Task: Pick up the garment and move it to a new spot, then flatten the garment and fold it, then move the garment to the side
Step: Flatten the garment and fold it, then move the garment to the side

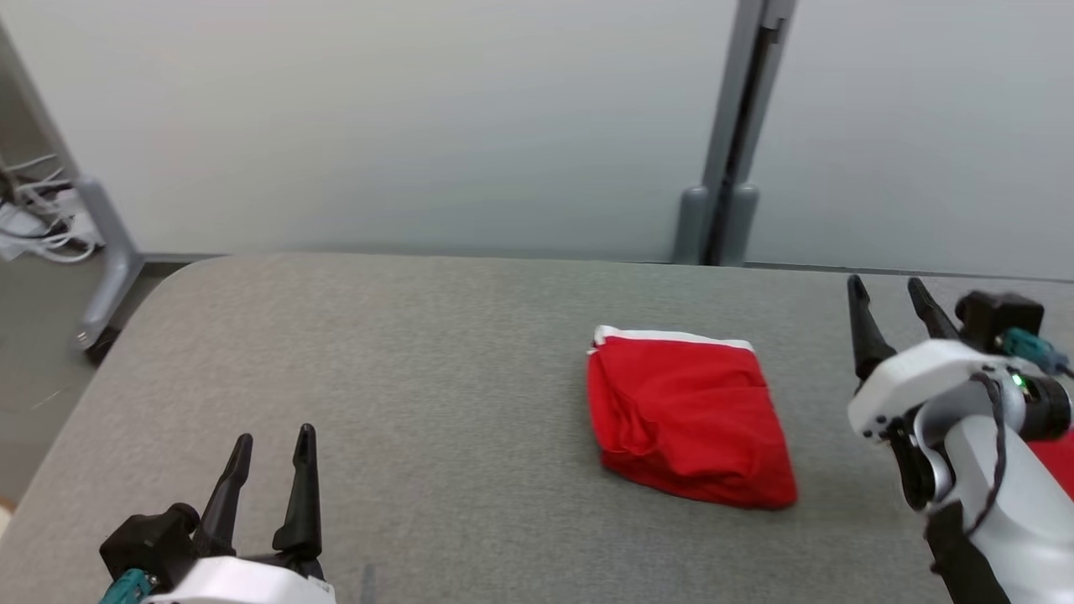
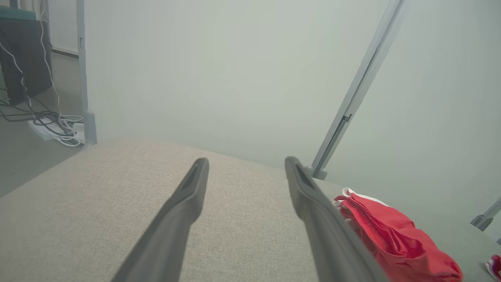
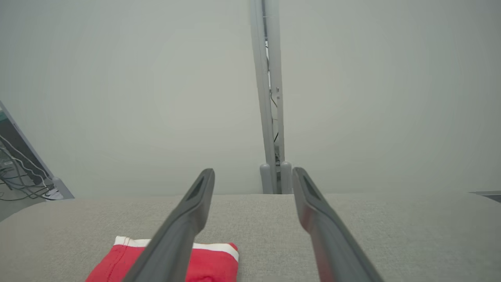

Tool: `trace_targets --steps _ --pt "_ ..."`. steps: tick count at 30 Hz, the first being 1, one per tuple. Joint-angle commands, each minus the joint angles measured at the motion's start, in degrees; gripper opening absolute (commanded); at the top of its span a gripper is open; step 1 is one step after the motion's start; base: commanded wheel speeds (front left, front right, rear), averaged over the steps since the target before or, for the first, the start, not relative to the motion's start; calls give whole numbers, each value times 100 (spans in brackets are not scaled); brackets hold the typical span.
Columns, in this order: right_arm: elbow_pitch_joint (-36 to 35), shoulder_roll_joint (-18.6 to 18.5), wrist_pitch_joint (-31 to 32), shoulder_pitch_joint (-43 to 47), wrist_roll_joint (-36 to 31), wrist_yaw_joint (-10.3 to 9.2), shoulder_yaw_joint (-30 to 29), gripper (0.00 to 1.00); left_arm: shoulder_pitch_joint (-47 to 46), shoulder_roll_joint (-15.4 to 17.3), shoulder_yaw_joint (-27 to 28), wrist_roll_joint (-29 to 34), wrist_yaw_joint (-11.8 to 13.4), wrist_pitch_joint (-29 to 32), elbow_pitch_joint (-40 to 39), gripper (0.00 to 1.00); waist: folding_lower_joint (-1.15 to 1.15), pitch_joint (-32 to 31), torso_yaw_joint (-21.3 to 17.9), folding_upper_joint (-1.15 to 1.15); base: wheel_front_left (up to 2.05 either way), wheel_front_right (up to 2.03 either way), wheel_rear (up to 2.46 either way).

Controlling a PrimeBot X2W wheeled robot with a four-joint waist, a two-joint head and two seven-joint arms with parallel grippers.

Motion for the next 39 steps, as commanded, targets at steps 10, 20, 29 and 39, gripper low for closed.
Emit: trace_targets --steps 10,20,29,39 --pt "-2200 91 352 2047 -256 2 -468 100 482 -37 441 811 37 -80 119 100 0 -233 -993 0 0 0 0" --pt "-3786 367 1349 3241 -921 2 -757 100 982 -290 929 1215 -31 -80 59 100 0 -320 -1224 0 0 0 0" --pt "-4361 446 1877 3733 -902 3 -893 100 1115 -324 835 1226 -185 43 506 100 0 -346 -1090 0 0 0 0" --pt "-4625 461 2018 3900 -788 3 -960 100 971 -335 818 1134 -222 37 605 100 0 -310 -1013 0 0 0 0"
